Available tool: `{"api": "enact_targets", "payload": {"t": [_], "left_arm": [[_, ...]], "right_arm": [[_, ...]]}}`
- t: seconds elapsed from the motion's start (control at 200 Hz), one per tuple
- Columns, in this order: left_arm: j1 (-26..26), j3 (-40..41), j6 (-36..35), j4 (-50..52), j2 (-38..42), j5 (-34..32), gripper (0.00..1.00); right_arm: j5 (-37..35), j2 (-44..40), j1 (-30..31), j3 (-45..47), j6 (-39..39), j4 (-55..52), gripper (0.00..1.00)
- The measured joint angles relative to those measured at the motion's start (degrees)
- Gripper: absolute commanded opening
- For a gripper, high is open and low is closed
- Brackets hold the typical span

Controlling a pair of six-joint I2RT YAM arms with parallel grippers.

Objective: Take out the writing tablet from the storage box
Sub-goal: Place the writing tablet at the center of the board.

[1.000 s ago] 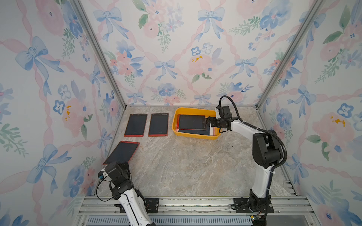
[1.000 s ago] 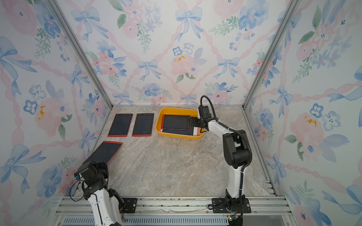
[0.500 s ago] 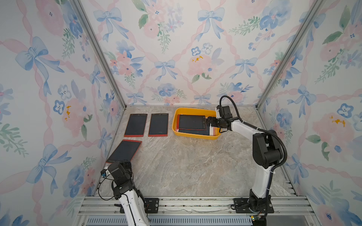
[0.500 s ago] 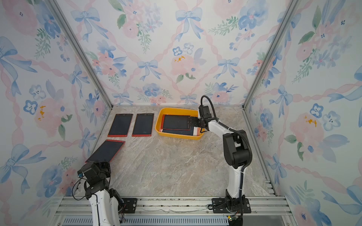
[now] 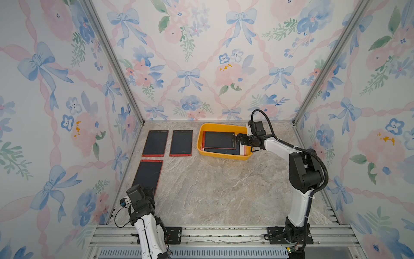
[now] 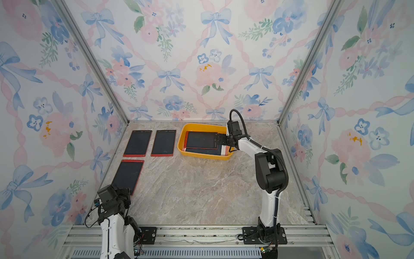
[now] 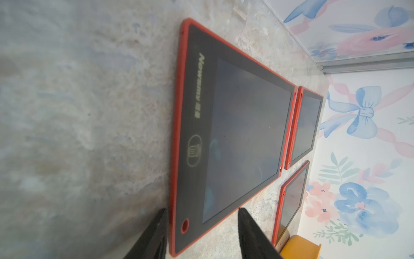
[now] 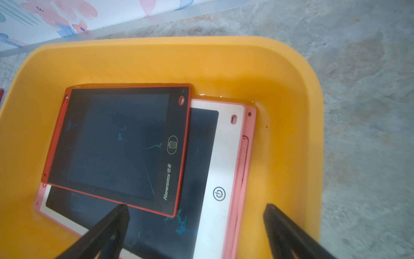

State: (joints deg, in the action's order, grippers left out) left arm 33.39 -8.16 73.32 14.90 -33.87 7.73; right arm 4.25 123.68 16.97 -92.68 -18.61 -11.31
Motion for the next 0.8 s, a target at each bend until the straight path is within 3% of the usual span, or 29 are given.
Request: {"api": "enact_targets", "payload": {"t": [0.28,0.455,0.635,0.8], "left_arm": [[-0.04,-0.02,-1.18,0.04,0.04,-0.09,0.67],[-0.04,-2.27,-2.51,3.32,0.04,-2.67,0.81],[-0.07,-8.66,-5.81,7.26,-1.29,-6.93,0.92],[-2.32,-16.76,-10.34,8.57,-7.17,-9.99,0.93]], "right_arm": [[-0.07,0.0,0.0,0.0,0.0,0.0,0.97],[-0.15,0.0,0.0,0.0,0.0,0.0,0.97],[-0.17,0.0,0.0,0.0,0.0,0.0,0.97],[-0.39,-0.02,0.0,0.09,0.0,0.07,0.97]]}}
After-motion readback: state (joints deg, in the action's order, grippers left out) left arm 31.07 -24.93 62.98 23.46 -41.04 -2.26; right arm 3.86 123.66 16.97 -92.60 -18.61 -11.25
